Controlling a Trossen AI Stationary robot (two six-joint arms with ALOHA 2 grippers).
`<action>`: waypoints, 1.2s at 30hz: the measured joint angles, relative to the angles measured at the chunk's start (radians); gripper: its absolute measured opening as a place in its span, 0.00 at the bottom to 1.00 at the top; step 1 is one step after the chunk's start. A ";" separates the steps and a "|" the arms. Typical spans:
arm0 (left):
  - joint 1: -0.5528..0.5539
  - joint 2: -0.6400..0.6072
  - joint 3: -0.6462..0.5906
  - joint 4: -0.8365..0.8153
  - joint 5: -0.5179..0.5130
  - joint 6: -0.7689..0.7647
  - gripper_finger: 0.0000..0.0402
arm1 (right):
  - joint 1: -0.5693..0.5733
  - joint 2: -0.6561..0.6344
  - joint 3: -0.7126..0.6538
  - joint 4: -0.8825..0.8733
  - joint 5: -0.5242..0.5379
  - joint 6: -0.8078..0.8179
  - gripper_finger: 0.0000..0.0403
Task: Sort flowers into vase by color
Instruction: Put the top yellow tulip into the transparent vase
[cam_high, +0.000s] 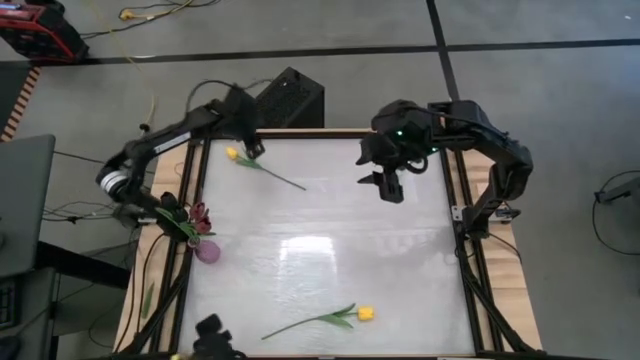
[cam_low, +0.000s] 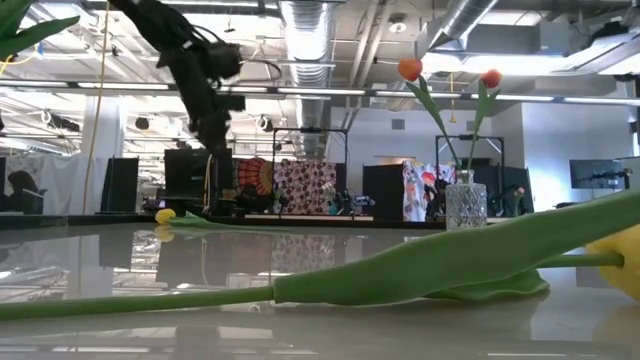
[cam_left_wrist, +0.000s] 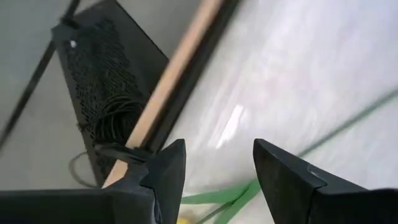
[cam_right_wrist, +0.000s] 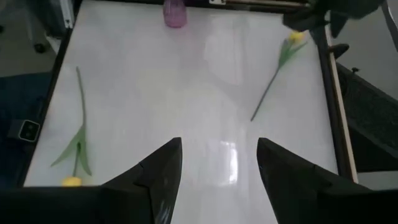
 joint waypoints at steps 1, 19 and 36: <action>-0.011 0.020 0.000 -0.005 -0.015 0.039 0.44 | -0.001 0.000 -0.005 0.000 0.000 0.000 0.58; -0.161 0.341 -0.001 -0.131 -0.163 0.404 0.44 | -0.004 -0.005 -0.194 0.031 0.059 -0.028 0.58; -0.192 0.370 -0.003 -0.225 -0.213 0.313 0.02 | -0.002 -0.012 -0.219 0.035 0.074 -0.027 0.58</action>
